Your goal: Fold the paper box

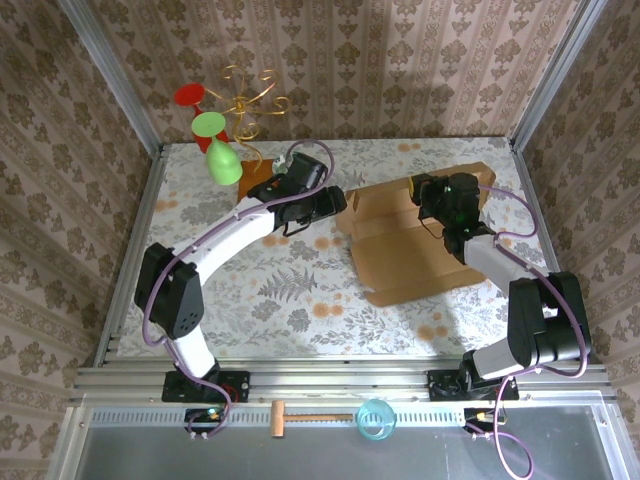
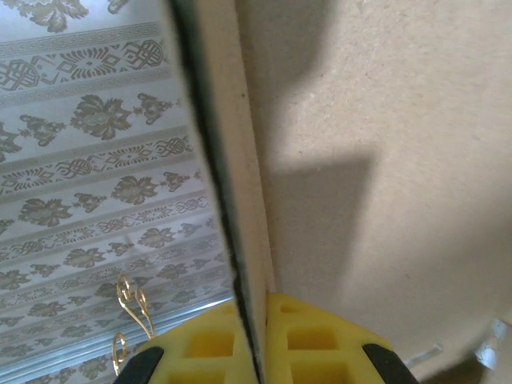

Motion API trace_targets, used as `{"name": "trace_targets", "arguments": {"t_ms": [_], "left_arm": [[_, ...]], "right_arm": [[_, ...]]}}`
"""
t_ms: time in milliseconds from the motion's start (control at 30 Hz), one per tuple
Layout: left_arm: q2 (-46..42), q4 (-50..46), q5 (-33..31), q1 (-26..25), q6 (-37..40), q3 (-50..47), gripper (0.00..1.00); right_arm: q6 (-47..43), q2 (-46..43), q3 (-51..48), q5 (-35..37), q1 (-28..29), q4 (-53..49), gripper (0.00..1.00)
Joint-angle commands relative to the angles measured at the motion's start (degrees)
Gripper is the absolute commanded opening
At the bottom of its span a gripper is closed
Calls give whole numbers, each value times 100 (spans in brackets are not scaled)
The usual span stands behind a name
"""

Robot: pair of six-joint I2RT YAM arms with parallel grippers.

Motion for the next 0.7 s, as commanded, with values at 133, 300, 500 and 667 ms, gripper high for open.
{"name": "trace_targets", "arguments": {"t_ms": [133,300,500,667], "left_arm": [[-108,-319,-225,-66,204,29,53],[-454,-31,-271,-34,135,-243,62],[-915,122,-237,232,47,-380,68],[-977,409,293,728,-102,-865,62]], "right_arm": [[-5,80,-29,-98,44,296,0],[-48,200,43,-114,41,234,0],[-406,392,364,-288,46,-399,0],[-671,384,583,-291,46,-1085,0]]}}
